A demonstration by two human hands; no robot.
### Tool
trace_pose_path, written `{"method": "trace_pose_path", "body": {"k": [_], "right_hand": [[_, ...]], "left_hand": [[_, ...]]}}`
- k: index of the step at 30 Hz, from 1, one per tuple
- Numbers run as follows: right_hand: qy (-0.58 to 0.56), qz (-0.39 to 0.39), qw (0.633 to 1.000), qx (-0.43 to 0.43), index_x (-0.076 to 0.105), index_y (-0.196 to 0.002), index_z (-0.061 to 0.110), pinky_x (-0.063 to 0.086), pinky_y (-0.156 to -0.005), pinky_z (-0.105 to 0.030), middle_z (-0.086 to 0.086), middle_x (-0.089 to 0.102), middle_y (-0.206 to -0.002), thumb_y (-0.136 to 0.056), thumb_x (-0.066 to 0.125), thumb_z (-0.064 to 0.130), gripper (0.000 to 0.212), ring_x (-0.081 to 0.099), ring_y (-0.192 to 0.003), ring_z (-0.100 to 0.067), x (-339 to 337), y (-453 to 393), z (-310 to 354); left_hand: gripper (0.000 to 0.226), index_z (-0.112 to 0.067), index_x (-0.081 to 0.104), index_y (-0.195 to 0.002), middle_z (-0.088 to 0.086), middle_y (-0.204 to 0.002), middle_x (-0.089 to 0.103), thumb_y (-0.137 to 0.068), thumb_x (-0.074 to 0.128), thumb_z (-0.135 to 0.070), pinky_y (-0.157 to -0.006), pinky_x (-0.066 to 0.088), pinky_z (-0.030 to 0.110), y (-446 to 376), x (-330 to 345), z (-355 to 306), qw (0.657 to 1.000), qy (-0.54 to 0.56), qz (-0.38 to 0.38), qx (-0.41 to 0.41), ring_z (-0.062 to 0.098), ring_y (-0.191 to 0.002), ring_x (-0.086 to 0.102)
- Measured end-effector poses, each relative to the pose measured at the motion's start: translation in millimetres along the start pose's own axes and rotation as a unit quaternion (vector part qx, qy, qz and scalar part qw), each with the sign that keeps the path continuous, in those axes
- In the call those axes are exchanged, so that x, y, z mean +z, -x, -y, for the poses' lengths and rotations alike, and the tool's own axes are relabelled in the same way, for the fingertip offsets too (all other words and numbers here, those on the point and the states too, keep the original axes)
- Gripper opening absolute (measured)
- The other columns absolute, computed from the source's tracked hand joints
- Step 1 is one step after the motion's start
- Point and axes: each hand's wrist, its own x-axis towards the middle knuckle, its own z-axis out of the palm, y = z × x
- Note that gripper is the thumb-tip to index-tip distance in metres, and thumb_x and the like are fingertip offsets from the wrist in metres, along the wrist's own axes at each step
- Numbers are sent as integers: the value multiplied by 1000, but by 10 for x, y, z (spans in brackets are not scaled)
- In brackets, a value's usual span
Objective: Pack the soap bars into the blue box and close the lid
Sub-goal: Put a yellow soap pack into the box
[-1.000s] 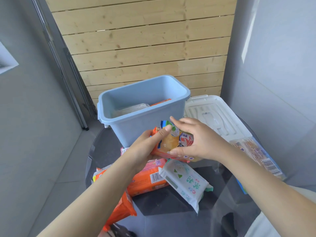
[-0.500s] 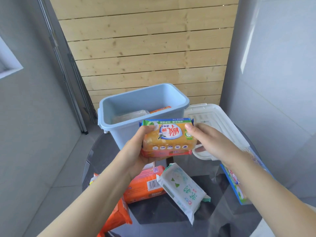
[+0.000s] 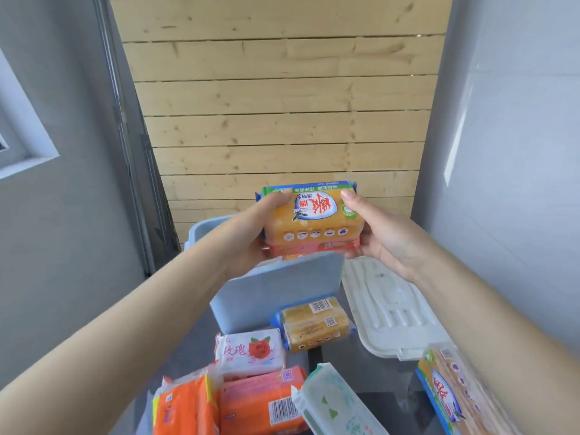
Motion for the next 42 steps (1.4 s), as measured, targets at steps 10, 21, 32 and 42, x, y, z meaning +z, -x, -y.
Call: {"method": "trace_pose_path", "body": {"k": [10, 21, 32, 42], "right_hand": [[298, -85, 946, 100, 66, -89, 17, 52, -59, -28, -1, 64, -71, -81, 53, 49, 36, 61, -64, -17, -12, -1066, 85], [404, 80, 864, 290, 55, -88, 7, 56, -61, -35, -11, 65, -70, -89, 39, 33, 30, 63, -53, -24, 260, -1409, -158], [640, 134, 721, 231, 52, -66, 8, 45, -52, -23, -2, 62, -53, -89, 56, 25, 29, 51, -50, -13, 326, -1513, -229], [727, 248, 633, 90, 68, -112, 23, 33, -52, -17, 4, 70, -107, -72, 75, 38, 43, 50, -79, -11, 262, -1644, -225]], "left_hand": [[25, -5, 59, -107, 5, -84, 72, -94, 51, -25, -70, 58, 32, -873, -407, 107, 984, -78, 87, -137, 16, -68, 69], [36, 1, 52, -122, 11, -106, 65, -94, 51, -22, -81, 55, 29, -1086, -658, 433, 946, -159, 153, -239, 19, -90, 64], [53, -7, 70, -95, 2, -71, 69, -67, 77, -52, -62, 54, 24, -1162, -593, 543, 884, -443, 36, -145, 17, -55, 65], [52, -14, 58, -62, 0, -48, 52, -65, 70, -64, -53, 35, 25, -1339, -477, 501, 781, -615, 54, -96, 14, -50, 47]]}}
